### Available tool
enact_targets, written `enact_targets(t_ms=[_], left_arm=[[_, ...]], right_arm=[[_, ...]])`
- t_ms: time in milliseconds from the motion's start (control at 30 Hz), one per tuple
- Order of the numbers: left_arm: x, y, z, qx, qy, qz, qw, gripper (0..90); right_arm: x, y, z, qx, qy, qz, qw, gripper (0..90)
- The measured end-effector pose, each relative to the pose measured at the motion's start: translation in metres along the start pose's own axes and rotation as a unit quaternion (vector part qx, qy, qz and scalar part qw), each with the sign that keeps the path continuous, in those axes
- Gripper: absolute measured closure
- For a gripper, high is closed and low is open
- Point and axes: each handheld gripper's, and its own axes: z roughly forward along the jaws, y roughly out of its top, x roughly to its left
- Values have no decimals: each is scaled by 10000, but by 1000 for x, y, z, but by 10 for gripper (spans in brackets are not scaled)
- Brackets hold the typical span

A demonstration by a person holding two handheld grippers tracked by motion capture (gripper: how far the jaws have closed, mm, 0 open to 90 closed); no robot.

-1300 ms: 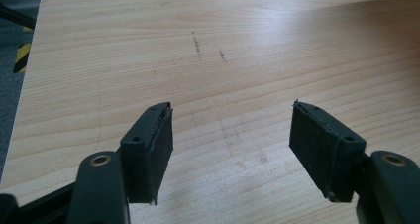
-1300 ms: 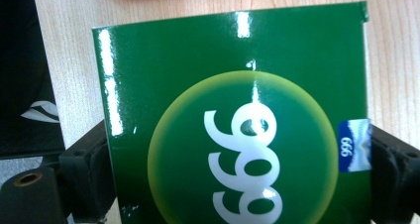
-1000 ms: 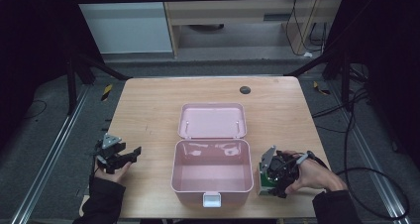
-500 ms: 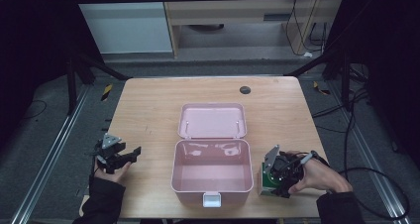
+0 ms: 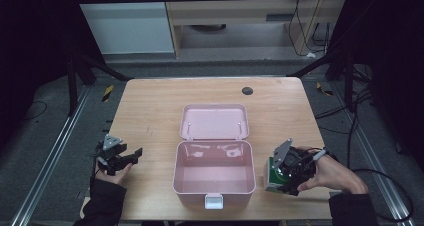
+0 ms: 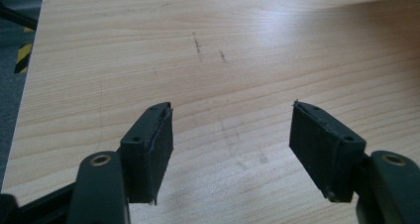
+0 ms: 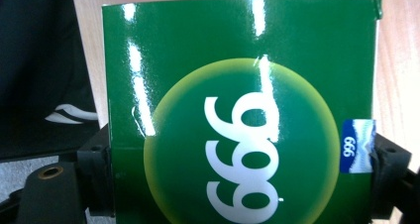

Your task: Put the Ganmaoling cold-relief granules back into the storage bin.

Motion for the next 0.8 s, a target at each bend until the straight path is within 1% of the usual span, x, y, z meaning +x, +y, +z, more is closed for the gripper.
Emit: enact_targets(t_ms=[33,233,267,300,333,600,633,667,767,800], left_arm=[[0,0,0,1,-1,-1,10000,327],[0,0,0,0,-2,3,10000,327],[0,0,0,0,-2,3,10000,327],[0,0,0,1,0,4,10000,327],[0,0,0,-1,-2,1,10000,327],[0,0,0,-11,-1,-7,10000,327],[0,0,0,-11,-1,-10,10000,327],[0,0,0,-12,-3,-7,10000,327],[0,0,0,1,-3,0,10000,327],[0,0,0,3,-5,2,10000,327]], right_arm=[[0,1,-5,-30,-25,-1,10000,161],[0,3,-21,-23,-92,67,9999,161],[-1,3,-24,-43,-96,37,9999,161],[0,3,-27,-57,-111,77,9999,161],[-1,4,-30,-72,-124,51,9999,161],[-3,9,-51,-127,-267,53,9995,160],[-3,9,-51,-127,-267,53,9995,160],[-3,11,-57,-155,-284,38,9995,160],[-2,13,-61,-194,-311,23,9993,160],[-1,16,-66,-198,-323,2,9993,161]])
